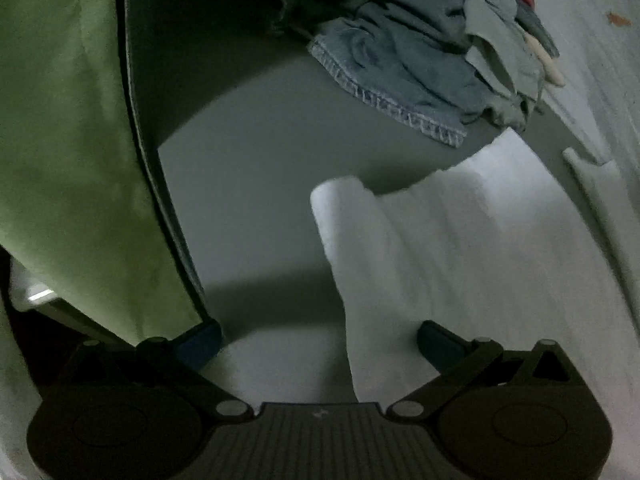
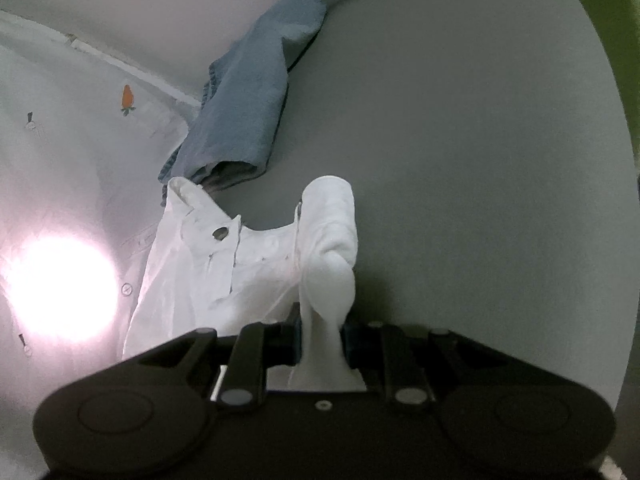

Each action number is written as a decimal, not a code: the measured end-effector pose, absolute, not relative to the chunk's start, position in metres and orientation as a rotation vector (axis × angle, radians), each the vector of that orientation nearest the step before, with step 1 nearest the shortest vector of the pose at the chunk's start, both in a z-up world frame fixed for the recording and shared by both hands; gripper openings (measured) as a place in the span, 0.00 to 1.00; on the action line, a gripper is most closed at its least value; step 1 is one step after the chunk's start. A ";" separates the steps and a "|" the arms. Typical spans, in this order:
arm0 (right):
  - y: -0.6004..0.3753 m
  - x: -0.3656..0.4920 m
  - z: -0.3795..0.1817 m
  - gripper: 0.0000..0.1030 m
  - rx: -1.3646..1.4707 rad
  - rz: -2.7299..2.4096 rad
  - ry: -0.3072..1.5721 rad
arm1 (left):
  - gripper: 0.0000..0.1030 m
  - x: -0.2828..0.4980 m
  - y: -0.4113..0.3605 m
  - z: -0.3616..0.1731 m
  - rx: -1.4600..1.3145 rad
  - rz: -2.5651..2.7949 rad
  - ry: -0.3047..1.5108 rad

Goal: Fold clothes
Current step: 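Grasp the white garment corner with the right gripper and lift it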

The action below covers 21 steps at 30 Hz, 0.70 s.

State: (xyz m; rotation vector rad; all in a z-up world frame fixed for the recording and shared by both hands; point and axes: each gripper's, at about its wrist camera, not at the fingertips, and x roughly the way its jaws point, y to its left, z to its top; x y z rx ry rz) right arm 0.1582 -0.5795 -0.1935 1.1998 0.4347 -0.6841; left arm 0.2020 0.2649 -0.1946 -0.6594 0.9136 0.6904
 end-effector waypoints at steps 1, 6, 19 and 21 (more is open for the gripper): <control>-0.578 0.159 -0.193 0.18 1.202 -0.695 0.431 | 0.98 0.203 0.267 -0.194 -0.658 0.678 0.911; -0.575 0.166 -0.187 0.20 1.194 -0.744 0.459 | 0.82 0.217 0.265 -0.190 -0.627 0.684 0.885; -0.573 0.159 -0.146 0.08 1.486 -0.674 0.218 | 0.04 0.238 0.293 -0.128 -0.871 0.633 0.640; -0.573 0.159 -0.132 0.08 1.521 -0.622 0.163 | 0.04 0.255 0.287 -0.101 -0.856 0.573 0.575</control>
